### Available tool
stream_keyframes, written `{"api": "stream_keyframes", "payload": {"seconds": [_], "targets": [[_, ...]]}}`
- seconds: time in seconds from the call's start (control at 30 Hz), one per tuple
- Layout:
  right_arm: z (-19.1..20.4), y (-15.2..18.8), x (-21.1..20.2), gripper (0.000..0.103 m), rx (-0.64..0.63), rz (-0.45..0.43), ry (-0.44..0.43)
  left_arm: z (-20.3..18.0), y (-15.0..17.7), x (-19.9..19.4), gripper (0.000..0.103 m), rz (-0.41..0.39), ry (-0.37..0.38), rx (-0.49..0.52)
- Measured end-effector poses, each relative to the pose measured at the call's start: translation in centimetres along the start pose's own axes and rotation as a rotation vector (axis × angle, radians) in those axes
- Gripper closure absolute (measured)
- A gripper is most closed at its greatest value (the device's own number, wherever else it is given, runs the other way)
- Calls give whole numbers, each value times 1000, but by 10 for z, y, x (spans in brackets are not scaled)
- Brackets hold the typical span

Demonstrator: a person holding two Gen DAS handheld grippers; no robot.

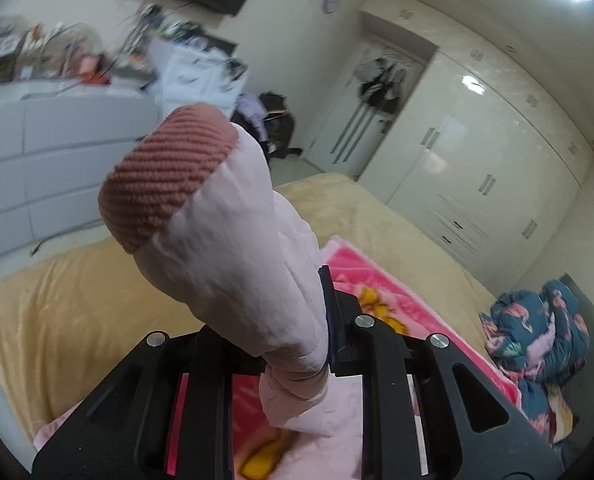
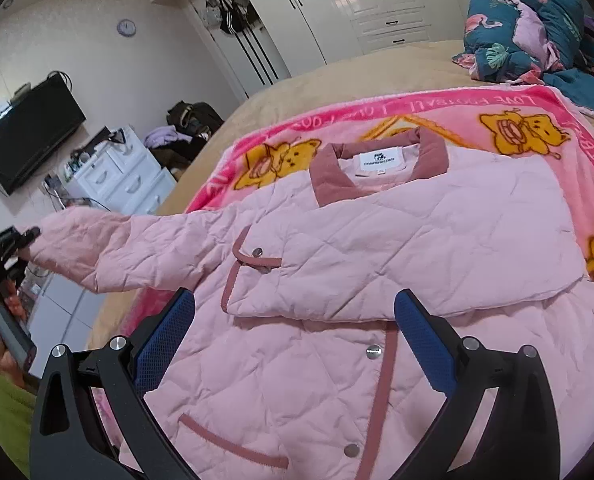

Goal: Fold large clothes
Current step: 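Grasp the sleeve cuff with the left tool and lift it up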

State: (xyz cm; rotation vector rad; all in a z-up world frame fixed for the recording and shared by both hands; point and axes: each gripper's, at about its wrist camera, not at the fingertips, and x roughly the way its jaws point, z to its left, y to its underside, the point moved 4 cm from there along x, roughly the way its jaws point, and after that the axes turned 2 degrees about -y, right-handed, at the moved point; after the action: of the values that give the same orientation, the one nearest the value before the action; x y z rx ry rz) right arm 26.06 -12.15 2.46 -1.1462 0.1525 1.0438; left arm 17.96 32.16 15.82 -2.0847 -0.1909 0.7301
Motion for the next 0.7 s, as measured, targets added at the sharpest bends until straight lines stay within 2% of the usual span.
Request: {"api": "stream_keyframes", "payload": {"seconds": [0.37, 0.7], "targets": [[-39, -2, -58, 4, 75, -103, -20, -84, 15, -29, 90, -25, 78, 134], [-78, 6, -97, 4, 138, -147, -20, -148, 44, -41, 90, -16, 137, 246]]}}
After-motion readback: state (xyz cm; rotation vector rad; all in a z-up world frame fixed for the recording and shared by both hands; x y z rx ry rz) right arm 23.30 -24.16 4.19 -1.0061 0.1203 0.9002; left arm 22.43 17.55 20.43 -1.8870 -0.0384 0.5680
